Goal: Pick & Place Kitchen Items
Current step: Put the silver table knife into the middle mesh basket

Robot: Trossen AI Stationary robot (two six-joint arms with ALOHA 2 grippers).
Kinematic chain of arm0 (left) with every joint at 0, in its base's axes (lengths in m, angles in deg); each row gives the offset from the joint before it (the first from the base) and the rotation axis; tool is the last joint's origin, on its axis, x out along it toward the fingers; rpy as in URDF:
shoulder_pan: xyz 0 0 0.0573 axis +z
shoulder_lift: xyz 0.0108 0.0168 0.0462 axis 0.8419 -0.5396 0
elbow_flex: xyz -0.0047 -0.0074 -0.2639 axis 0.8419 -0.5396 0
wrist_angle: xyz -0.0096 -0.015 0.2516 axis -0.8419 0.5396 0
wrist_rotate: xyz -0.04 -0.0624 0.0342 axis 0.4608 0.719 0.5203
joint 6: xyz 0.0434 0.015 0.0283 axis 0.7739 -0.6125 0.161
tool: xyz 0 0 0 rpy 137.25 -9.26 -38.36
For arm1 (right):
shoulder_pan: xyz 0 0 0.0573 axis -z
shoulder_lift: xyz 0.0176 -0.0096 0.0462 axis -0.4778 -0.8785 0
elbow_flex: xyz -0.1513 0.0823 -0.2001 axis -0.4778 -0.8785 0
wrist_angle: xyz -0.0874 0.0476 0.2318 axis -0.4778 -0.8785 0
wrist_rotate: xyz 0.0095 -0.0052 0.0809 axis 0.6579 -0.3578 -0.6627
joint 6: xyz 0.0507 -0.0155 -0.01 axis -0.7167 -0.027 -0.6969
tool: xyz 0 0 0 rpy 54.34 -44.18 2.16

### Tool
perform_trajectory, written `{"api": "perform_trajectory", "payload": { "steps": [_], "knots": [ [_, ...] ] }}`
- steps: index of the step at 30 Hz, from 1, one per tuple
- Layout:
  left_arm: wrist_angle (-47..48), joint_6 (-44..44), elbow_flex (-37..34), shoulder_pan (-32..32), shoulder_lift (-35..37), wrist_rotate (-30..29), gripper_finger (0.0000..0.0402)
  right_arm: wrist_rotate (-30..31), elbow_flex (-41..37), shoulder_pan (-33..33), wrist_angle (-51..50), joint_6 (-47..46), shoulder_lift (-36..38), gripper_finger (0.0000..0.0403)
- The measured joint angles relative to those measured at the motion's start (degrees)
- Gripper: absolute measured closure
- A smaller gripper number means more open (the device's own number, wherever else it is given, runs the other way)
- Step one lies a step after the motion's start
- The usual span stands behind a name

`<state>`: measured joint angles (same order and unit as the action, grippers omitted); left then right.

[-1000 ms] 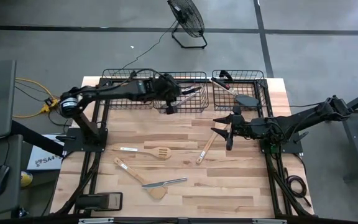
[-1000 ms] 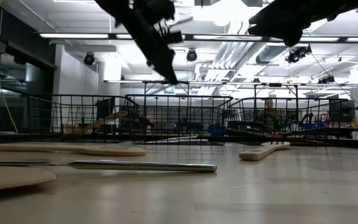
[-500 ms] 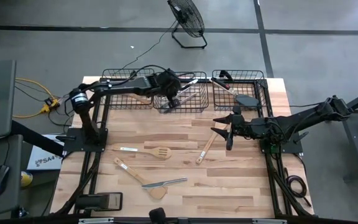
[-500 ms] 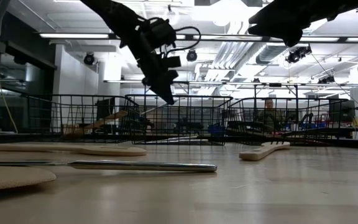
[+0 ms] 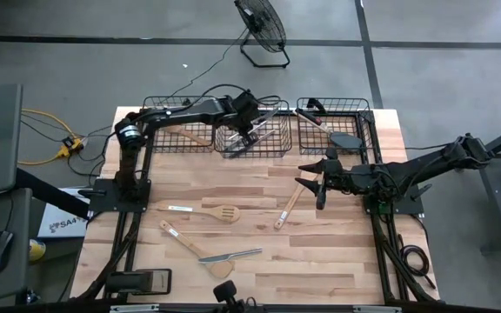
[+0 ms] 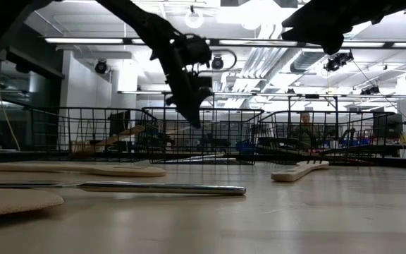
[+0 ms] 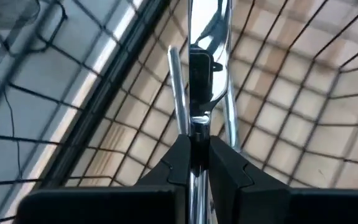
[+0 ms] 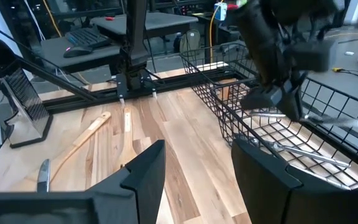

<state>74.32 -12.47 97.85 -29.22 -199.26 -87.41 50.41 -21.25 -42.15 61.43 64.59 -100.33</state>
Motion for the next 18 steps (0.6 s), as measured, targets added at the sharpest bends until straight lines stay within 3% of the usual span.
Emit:
{"api": "perform_trajectory", "payload": {
  "steps": [18],
  "knots": [
    [0.7, -6.7, 0.0, 1.5, -5.0, 2.4, 0.0377, -0.1, 0.0, 0.0, 0.1, -0.2, 0.0, 0.0227]
  ]
}}
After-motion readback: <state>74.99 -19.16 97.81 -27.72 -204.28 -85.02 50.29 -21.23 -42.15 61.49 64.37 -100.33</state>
